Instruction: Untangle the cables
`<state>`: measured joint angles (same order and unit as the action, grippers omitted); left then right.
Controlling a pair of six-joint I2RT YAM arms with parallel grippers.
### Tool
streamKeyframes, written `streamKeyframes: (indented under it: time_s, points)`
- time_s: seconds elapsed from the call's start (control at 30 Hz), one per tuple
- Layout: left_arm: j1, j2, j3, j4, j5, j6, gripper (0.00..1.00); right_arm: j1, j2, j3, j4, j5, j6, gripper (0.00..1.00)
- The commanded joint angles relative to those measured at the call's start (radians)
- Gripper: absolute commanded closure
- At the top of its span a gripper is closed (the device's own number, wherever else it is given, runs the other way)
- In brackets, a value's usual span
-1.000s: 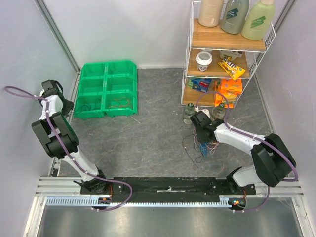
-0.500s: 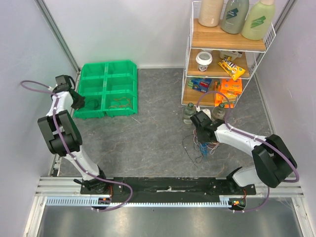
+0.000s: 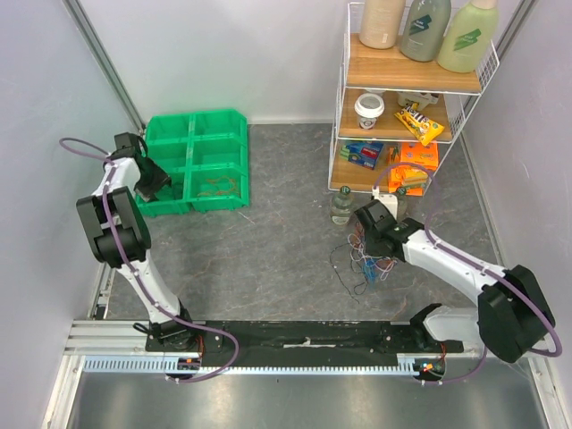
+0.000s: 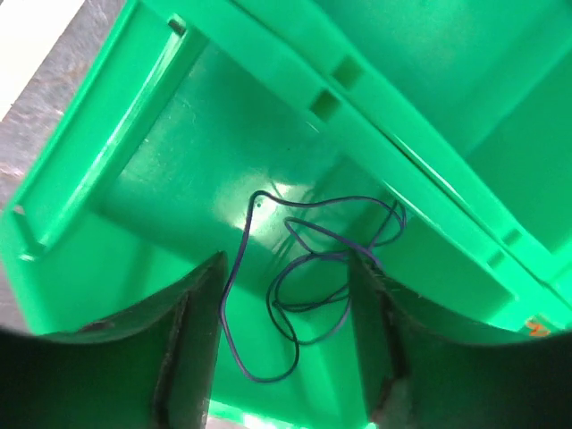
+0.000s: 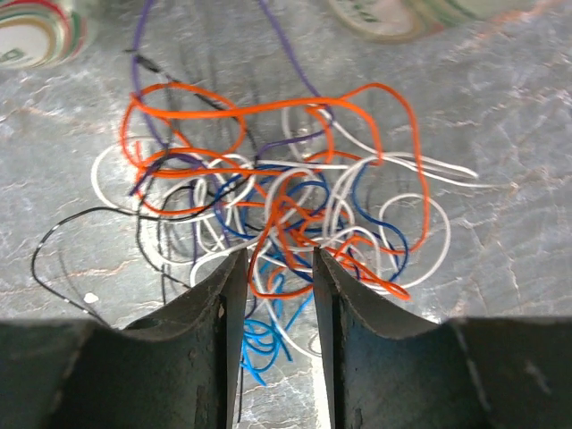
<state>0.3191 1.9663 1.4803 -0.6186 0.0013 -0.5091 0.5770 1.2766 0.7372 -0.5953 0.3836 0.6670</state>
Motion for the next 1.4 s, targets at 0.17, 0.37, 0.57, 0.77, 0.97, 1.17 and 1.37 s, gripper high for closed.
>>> streamKeyframes:
  time_s: [0.17,0.37,0.57,0.77,0.97,1.17,1.37]
  points:
    - [-0.081,-0.228,0.063,-0.076,-0.033,0.055,0.09,-0.080,-0.066,-0.044,-0.100,0.124,0.177,0.54]
    - [-0.227,-0.323,0.034,-0.109,-0.012,0.060,0.13,-0.092,-0.033,-0.082,-0.040,0.048,0.159,0.59]
    - [-0.460,-0.418,-0.080,-0.078,0.169,0.090,0.31,-0.033,0.003,-0.110,0.219,-0.230,-0.009,0.60]
    - [-0.658,-0.515,-0.247,0.012,0.360,0.148,0.24,0.148,0.167,-0.001,0.334,-0.373,-0.108,0.60]
    - [-0.790,-0.549,-0.472,0.175,0.572,0.211,0.25,0.195,0.227,0.073,0.422,-0.532,-0.150,0.58]
    - [-0.859,-0.495,-0.589,0.226,0.597,0.233,0.27,0.193,0.227,0.096,0.414,-0.519,-0.129,0.58]
    - [-0.913,-0.485,-0.617,0.151,0.513,0.261,0.19,0.195,0.265,0.126,0.378,-0.454,-0.103,0.57]
